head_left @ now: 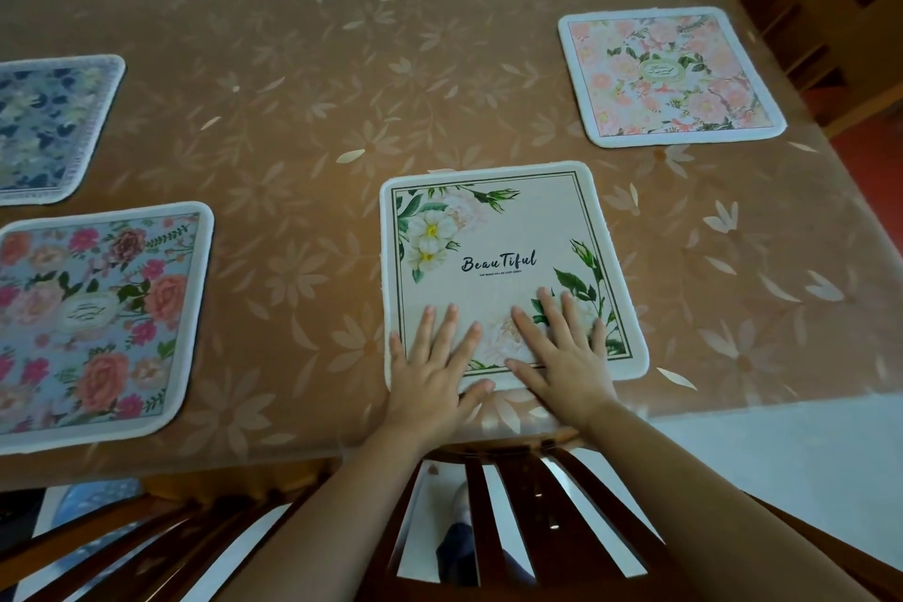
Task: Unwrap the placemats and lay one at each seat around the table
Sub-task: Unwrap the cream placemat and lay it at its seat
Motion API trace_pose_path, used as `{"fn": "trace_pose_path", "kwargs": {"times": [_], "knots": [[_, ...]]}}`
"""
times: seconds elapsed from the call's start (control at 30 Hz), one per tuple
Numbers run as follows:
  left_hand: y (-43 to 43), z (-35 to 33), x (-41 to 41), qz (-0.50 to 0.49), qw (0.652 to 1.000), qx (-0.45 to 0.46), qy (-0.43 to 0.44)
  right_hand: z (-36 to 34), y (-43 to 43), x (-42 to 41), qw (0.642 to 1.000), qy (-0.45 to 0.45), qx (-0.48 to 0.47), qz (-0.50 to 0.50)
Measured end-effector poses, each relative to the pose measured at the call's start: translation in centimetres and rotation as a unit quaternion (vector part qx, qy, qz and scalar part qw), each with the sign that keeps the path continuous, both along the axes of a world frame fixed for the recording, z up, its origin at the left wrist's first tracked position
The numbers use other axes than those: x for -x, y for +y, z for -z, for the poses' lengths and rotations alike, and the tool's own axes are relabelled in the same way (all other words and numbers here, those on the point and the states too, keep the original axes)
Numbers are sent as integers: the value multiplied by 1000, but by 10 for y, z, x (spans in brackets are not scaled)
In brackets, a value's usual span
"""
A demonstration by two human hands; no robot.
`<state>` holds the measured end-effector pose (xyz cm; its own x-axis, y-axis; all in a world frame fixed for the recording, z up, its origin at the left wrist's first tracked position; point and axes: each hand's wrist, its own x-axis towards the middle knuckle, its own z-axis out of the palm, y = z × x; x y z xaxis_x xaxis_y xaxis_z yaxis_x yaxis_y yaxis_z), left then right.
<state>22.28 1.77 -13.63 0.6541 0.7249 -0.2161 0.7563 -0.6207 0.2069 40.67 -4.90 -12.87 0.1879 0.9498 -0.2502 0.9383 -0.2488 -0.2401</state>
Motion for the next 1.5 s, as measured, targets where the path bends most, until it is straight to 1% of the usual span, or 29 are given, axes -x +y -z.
{"fn": "trace_pose_path", "kwargs": {"times": [0.13,0.3,0.47,0.53,0.6,0.73,1.03,1.13,1.23,1.37,1.5], "knots": [[16,0,-6,46,999,-13,25,-2,15,-3,999,-24,4,-43],[16,0,-2,62,997,-27,22,-5,3,-21,995,-14,-39,-86],[17,-5,5,72,996,-43,16,-12,-21,-51,995,-42,-40,-79],[15,-7,8,75,996,-51,23,-12,-29,-56,997,-36,-46,-59],[12,-10,10,68,996,-49,15,-12,-34,-55,997,-14,-59,-37],[8,-10,13,41,997,-57,-17,-14,-38,-44,995,8,-98,-23],[8,-3,23,43,993,-68,-86,-14,-37,-38,991,5,-131,-5],[9,-5,26,38,990,-77,-109,-12,-36,-32,991,-6,-135,-2],[10,-6,27,39,990,-80,-109,-11,-36,-32,990,-6,-139,-1],[8,-6,29,34,991,-72,-111,-14,-36,-33,990,9,-143,-1],[6,-7,27,19,986,-70,-148,-17,-33,-38,989,31,-142,-13]]}}
